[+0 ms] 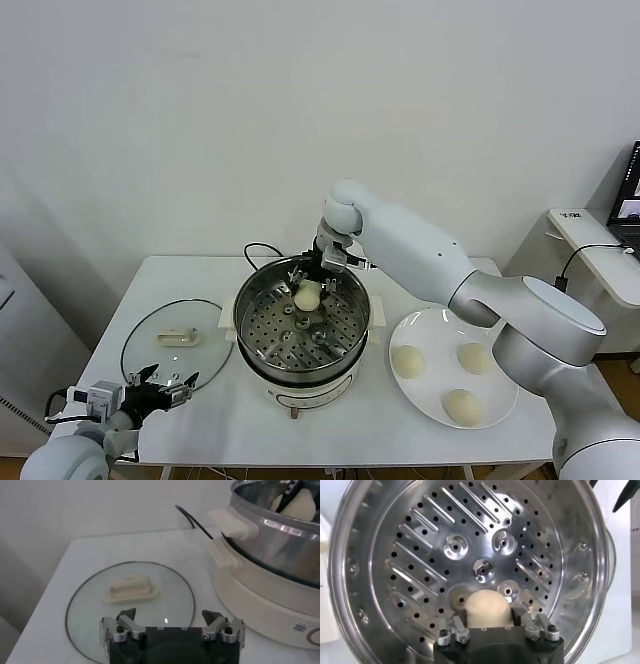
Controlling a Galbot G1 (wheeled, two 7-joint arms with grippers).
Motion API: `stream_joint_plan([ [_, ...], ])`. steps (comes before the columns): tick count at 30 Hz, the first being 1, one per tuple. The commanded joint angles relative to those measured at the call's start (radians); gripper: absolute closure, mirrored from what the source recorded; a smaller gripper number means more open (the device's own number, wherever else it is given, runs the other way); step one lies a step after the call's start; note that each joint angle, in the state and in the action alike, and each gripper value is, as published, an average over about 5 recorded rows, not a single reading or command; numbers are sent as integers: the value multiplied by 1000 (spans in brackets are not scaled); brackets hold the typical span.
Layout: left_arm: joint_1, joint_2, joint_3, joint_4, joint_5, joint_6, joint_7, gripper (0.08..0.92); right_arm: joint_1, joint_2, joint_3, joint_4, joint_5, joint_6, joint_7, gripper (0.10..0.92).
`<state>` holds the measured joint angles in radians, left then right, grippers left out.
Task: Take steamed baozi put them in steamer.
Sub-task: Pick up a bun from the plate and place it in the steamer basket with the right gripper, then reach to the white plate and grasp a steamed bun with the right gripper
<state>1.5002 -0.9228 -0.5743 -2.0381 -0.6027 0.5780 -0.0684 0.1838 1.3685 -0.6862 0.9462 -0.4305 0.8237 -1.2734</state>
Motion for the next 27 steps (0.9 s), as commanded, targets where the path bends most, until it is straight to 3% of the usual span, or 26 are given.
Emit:
stream_joint_plan([
  [1,-1,1,1,1,0,0,1,177,-10,8,14,-6,-34,49,8,259],
  [7,0,1,0,-1,0,1,1,177,63,-17,-20,18,108,49,-3,204],
  [13,0,1,-2,-3,0,2,1,177,257,-106,-186,46,382,10,-39,203],
  [27,-1,6,-4,-9,-2,3,1,177,488,-377,-546,8,735,-515,-77,203],
])
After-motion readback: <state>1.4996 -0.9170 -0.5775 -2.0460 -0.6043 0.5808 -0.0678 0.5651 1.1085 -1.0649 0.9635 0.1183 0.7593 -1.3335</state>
